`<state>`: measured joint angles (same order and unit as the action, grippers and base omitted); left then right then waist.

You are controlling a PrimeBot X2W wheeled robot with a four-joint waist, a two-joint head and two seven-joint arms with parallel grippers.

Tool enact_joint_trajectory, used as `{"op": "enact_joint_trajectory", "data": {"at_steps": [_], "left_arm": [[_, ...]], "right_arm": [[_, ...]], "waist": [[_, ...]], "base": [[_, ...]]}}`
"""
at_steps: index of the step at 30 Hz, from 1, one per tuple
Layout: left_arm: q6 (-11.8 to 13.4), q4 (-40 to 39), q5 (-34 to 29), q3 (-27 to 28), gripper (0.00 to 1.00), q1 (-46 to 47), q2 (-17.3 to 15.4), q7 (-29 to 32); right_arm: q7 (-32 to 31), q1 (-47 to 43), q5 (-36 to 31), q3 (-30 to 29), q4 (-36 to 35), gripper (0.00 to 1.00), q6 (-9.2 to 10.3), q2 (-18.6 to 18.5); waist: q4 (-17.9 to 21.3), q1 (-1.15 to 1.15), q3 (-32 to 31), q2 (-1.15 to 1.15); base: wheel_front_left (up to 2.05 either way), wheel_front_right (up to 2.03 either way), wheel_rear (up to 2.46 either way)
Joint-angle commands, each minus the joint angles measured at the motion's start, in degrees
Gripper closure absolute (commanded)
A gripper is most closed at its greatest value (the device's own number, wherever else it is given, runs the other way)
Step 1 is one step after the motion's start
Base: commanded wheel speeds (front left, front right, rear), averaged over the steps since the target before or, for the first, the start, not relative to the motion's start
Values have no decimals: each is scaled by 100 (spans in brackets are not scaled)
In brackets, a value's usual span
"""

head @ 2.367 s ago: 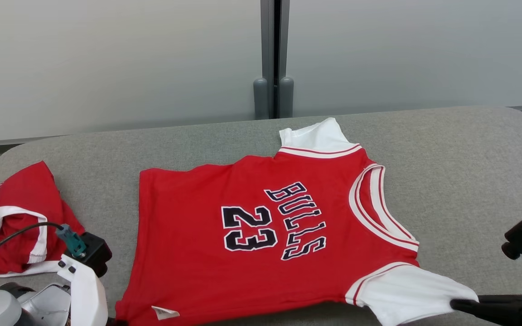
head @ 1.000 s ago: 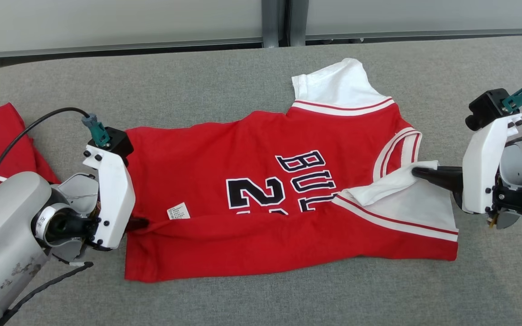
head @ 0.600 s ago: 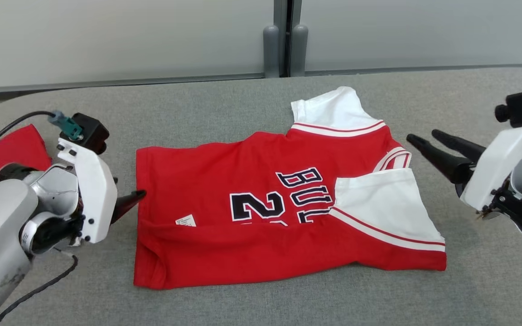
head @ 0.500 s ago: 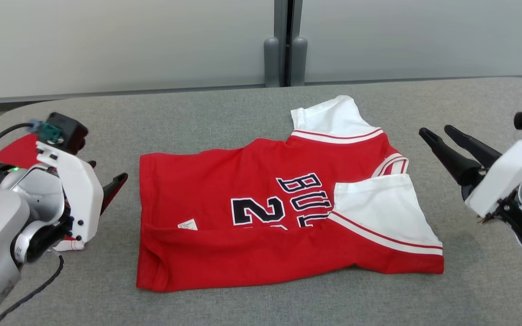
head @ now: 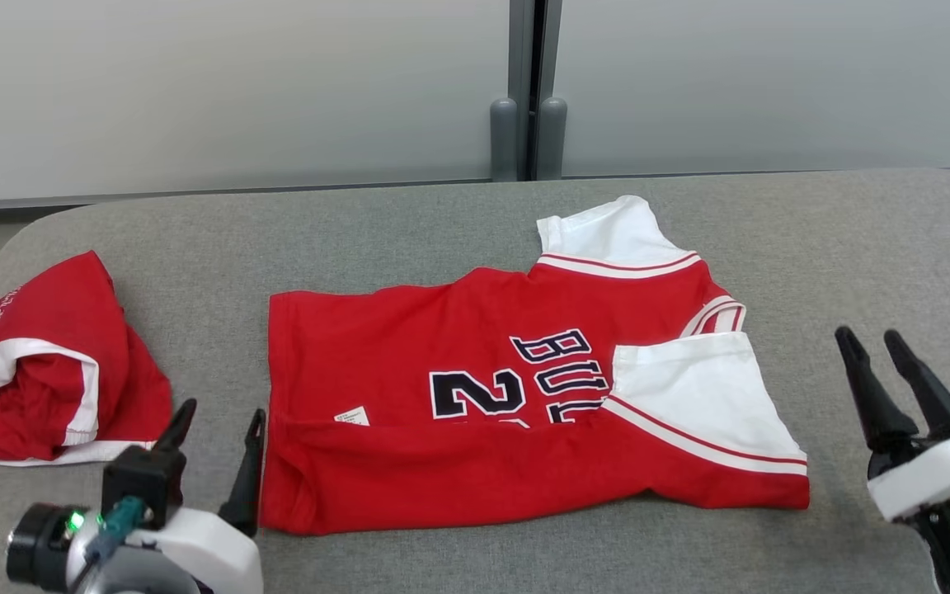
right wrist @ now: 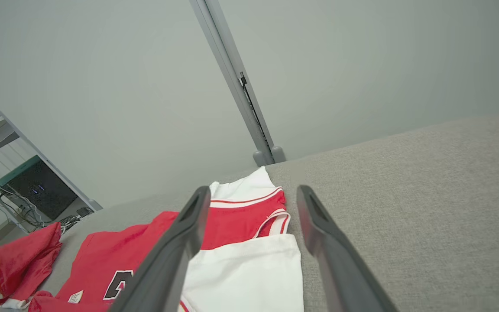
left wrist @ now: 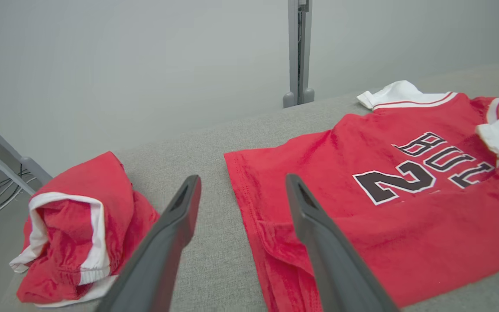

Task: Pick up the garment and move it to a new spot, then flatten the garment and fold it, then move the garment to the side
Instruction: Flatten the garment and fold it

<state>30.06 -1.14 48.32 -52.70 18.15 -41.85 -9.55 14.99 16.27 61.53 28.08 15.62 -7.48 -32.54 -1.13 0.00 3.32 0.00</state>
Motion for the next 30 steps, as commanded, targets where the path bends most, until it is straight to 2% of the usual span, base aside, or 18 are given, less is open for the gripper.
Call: {"op": "enact_joint_trajectory", "data": {"at_steps": [1,4,7,14,21,30], "left_arm": [[142,-29,10,59,0,-210,75,-150],[372,-25,35,208,0,-577,329,-424],[407,115,-20,335,0,-849,543,-526],[63,461,-153,391,0,-998,718,-559],[-409,878,-3,95,0,-790,865,-147],[-728,1384,-147,-185,0,-376,1147,97]], "right_arm": [[23,-257,-228,-229,-63,0,-5,109],[23,-895,-716,-672,-150,0,-5,454],[-31,-1282,-1074,-843,-101,0,-5,658],[-807,-1476,-1440,-1095,172,0,-5,1063],[-1629,-1235,-1528,-1243,474,0,-5,1358],[-2270,-1035,-1665,-1444,673,0,-4,1650]], "waist": [[-15,0,13,0],[-45,0,14,0],[-58,0,8,0],[-3,0,9,0],[11,0,77,0],[-26,0,258,0]], "base": [[0,0,0],[0,0,0],[0,0,0],[0,0,0],[0,0,0],[0,0,0]]}}
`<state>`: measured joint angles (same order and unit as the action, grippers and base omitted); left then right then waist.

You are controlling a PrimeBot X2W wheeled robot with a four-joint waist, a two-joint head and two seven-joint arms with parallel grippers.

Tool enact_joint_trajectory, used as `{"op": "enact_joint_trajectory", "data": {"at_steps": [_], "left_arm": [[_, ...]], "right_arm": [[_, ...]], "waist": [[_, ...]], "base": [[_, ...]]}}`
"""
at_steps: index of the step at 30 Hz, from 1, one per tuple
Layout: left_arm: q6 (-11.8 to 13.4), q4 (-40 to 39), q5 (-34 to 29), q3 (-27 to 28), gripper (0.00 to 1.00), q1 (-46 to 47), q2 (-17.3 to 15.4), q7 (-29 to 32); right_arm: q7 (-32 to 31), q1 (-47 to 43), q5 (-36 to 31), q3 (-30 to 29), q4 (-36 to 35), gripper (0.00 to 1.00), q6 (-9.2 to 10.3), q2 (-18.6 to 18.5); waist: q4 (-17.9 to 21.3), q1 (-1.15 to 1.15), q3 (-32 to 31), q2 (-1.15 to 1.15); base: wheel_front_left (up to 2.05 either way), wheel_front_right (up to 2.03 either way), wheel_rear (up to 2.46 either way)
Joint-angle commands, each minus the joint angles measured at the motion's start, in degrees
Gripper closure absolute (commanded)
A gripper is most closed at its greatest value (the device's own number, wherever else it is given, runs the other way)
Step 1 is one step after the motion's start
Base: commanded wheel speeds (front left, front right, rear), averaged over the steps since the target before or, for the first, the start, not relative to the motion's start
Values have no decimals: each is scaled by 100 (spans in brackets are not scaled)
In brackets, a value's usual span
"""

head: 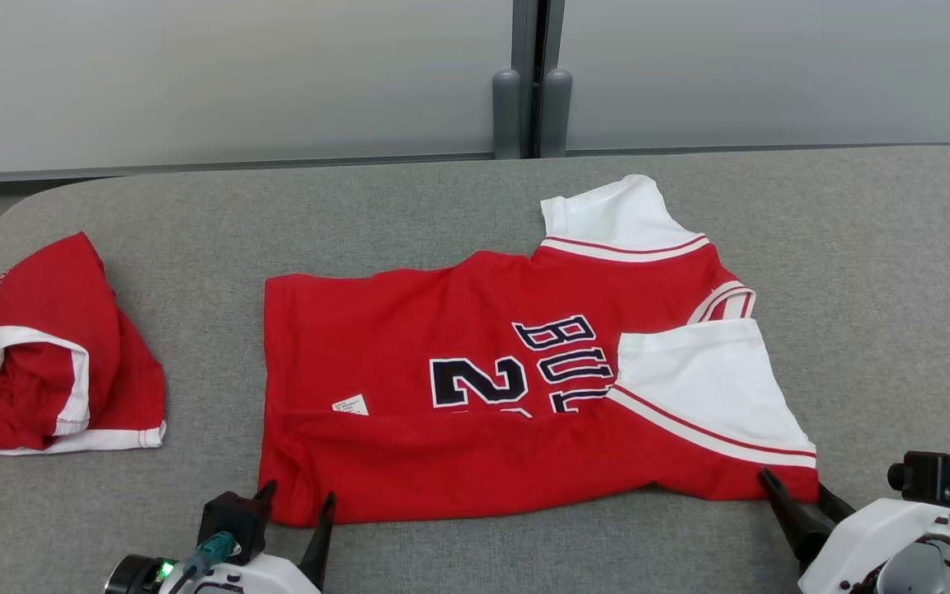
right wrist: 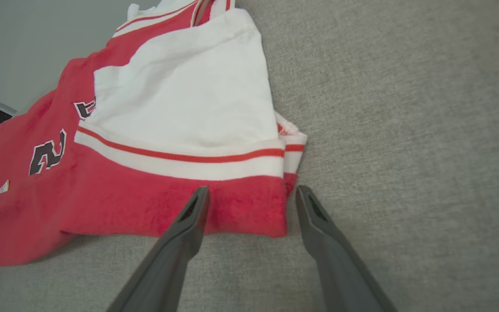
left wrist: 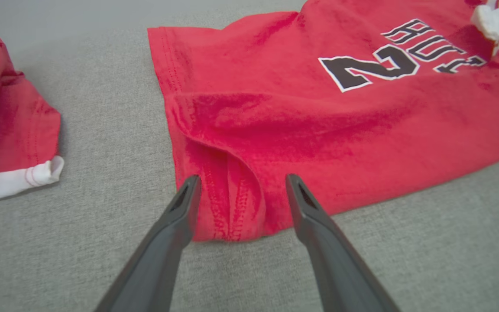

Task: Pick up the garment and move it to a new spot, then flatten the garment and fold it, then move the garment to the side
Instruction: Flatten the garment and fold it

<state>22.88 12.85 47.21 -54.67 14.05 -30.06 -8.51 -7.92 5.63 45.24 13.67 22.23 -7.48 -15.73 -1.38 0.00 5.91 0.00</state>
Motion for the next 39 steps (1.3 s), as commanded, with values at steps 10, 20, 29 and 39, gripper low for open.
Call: {"op": "enact_joint_trajectory", "data": {"at_steps": [10,20,29,39], "left_arm": [[173,634,-27,-127,0,201,156,383],[290,720,158,0,100,112,103,502],[175,215,341,102,100,-94,-169,485],[292,-791,533,91,100,-481,-771,848]], "right_arm": [[-347,121,-102,-56,64,0,-4,233],[-338,148,-56,-50,-14,100,-4,212],[-392,56,115,-85,-330,100,-4,25],[-1044,-640,337,-438,-1196,100,-4,-506]], "waist": [[10,0,114,0],[-37,0,114,0],[-27,0,-81,0],[-67,0,-272,0]], "base": [[0,0,0],[0,0,0],[0,0,0],[0,0,0]]}}
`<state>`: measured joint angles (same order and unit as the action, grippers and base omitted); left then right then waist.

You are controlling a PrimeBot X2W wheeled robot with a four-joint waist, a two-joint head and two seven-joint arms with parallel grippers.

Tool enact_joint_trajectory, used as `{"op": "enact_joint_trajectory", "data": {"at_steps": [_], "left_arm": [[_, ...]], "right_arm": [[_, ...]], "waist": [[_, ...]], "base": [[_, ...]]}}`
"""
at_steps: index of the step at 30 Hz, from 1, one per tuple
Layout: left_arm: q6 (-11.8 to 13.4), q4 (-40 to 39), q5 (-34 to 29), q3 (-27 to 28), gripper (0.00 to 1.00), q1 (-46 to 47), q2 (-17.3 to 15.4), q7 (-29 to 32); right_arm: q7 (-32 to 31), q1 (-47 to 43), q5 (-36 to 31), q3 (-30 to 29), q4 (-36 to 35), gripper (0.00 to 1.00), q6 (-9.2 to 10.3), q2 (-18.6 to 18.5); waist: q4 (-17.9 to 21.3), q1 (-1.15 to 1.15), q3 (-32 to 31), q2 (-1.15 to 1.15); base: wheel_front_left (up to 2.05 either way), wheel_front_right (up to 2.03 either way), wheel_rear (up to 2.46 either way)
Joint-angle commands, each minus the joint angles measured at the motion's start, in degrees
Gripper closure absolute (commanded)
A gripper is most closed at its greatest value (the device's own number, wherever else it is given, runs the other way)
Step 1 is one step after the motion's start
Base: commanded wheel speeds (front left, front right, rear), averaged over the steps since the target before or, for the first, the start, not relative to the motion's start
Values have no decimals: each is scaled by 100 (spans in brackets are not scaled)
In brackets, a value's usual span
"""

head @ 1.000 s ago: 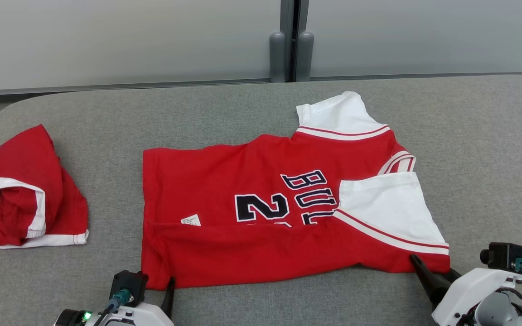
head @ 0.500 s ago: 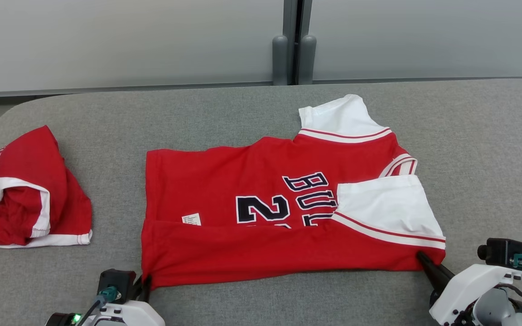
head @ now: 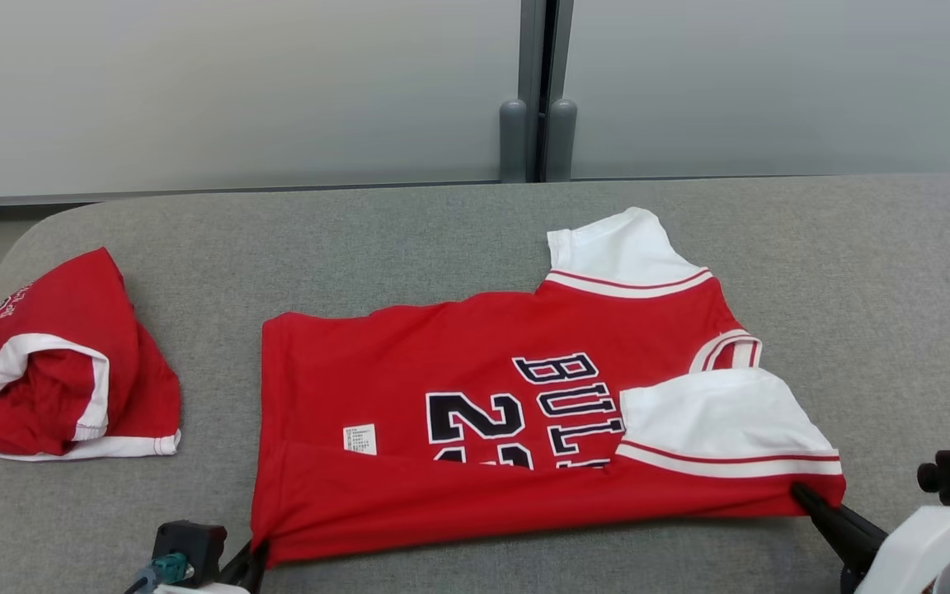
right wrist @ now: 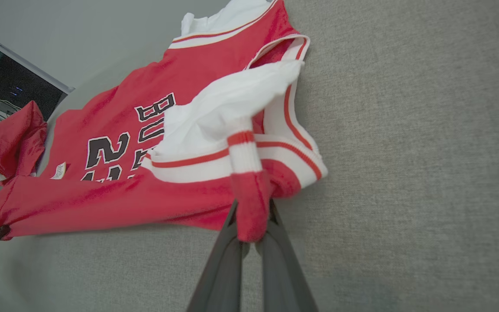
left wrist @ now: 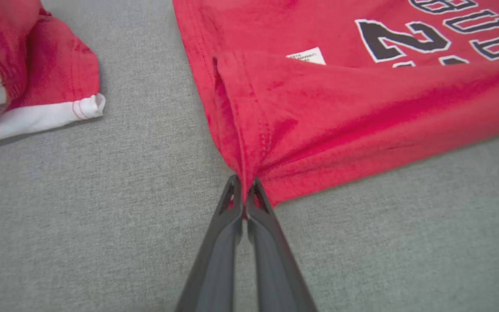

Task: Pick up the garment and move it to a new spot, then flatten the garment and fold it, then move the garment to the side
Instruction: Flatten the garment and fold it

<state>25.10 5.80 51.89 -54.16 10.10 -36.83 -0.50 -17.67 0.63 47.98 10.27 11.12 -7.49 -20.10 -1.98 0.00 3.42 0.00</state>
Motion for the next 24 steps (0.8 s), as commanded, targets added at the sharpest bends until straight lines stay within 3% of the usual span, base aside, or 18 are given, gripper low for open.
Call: {"op": "enact_joint_trajectory", "data": {"at_steps": [1,8,16,17,18,24], "left_arm": [[70,-85,65,39,100,-86,-94,47],[300,-832,248,-50,100,-419,-510,513],[424,-1281,454,-157,100,-670,-767,909],[418,-1284,474,-168,17,-685,-767,943],[404,-1285,502,-175,0,-691,-766,980],[448,-1313,393,-32,0,-528,-826,804]], "right_arm": [[-68,-140,63,-98,-85,100,-3,-69],[-812,-957,45,-671,-791,100,-3,1],[-1596,-1533,-362,-1356,-1423,100,-3,448],[-1672,-1540,-428,-1412,-1424,48,-3,535],[-1760,-1541,-491,-1454,-1431,0,-3,612],[-1758,-1365,-799,-1664,-1723,0,-7,861]], "waist": [[-7,0,-23,0],[-5,0,-95,0],[66,0,-91,0],[72,0,-97,0],[75,0,-103,0],[70,0,-132,0]], "base": [[0,0,0],[0,0,0],[0,0,0],[0,0,0],[0,0,0],[0,0,0]]}}
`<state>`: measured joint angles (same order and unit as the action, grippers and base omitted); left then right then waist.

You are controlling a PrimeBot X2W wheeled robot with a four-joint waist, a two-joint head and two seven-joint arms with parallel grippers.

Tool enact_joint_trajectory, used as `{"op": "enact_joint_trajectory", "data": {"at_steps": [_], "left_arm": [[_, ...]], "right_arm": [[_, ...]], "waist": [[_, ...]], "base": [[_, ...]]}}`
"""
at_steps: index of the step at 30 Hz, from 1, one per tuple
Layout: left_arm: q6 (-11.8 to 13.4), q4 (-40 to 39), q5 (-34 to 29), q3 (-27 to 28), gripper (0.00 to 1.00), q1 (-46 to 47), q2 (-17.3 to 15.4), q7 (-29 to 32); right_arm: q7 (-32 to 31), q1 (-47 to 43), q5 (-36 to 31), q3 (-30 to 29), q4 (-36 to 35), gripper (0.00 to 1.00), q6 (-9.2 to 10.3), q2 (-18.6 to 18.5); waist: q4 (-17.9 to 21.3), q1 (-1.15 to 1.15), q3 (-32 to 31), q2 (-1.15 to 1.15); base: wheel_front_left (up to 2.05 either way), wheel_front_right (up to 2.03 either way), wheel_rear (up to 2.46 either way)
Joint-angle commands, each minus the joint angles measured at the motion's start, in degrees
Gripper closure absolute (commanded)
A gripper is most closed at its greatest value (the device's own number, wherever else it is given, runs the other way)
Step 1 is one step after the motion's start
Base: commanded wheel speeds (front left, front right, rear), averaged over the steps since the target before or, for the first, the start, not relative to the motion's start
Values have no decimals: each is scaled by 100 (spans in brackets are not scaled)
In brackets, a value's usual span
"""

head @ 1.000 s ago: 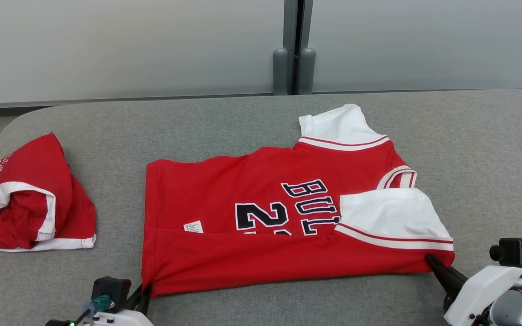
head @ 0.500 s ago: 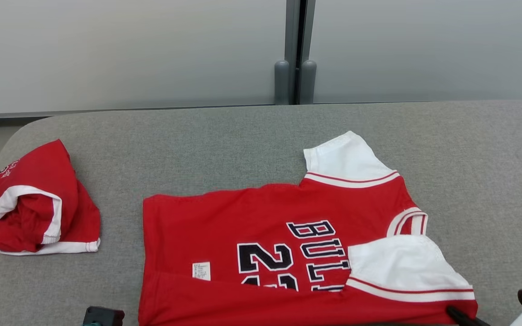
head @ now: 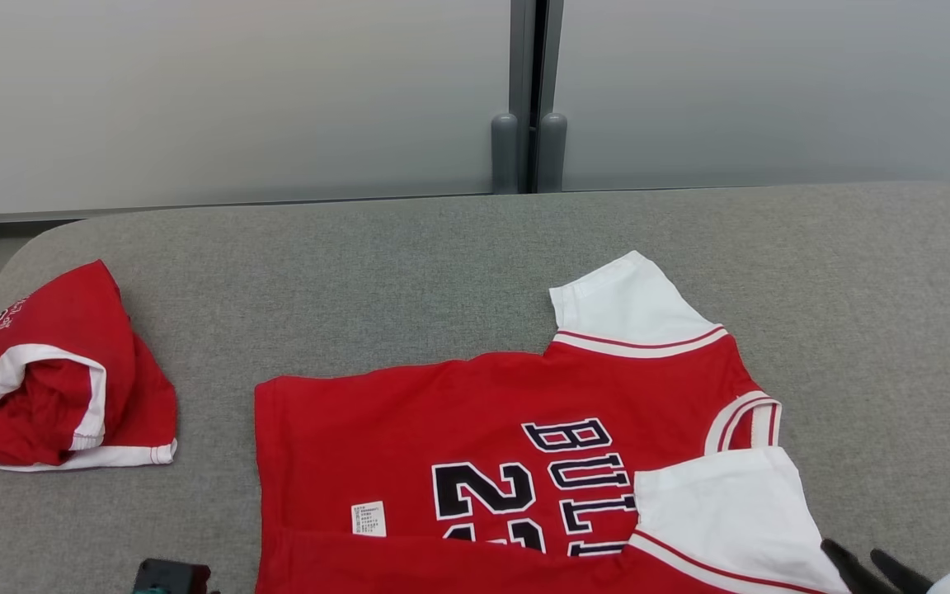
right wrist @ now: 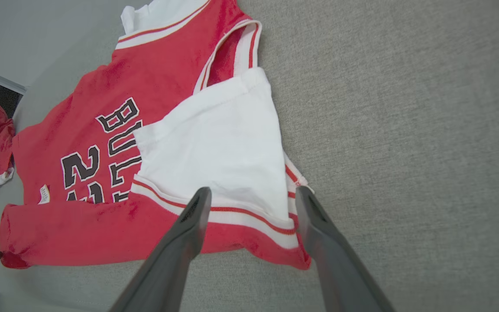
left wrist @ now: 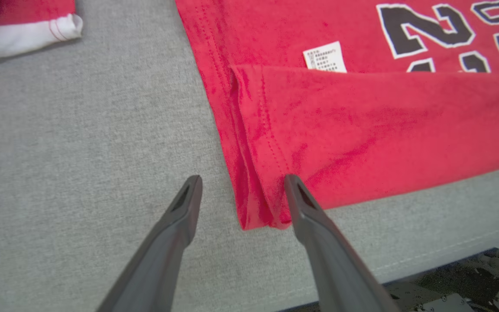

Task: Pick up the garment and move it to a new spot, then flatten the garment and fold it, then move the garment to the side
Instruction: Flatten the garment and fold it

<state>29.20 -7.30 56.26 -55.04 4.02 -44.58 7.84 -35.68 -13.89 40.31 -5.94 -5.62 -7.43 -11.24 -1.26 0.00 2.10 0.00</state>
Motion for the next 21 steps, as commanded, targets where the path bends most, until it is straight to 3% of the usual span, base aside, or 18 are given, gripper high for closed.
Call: {"op": "enact_joint_trajectory", "data": {"at_steps": [1,7,11,17,21], "left_arm": [[78,-15,-87,108,0,126,-70,-107],[311,-116,-414,381,0,422,-75,-542],[264,-55,-565,433,0,749,17,-601],[-88,405,-586,501,0,1435,212,-446],[-338,698,-638,515,0,1999,415,-285]], "right_arm": [[120,118,-80,-79,-103,0,-13,-24],[726,490,-299,-80,-252,0,-13,-59],[976,865,-430,67,-83,0,-13,-80],[1220,1995,-410,407,497,0,-14,-272],[1376,2922,-345,647,909,0,-13,-587]], "waist": [[-6,0,1,0],[-9,0,42,0],[-42,0,181,0],[-122,0,660,0],[-266,0,1106,0]], "base": [[0,0,0],[0,0,0],[0,0,0],[0,0,0],[0,0,0]]}}
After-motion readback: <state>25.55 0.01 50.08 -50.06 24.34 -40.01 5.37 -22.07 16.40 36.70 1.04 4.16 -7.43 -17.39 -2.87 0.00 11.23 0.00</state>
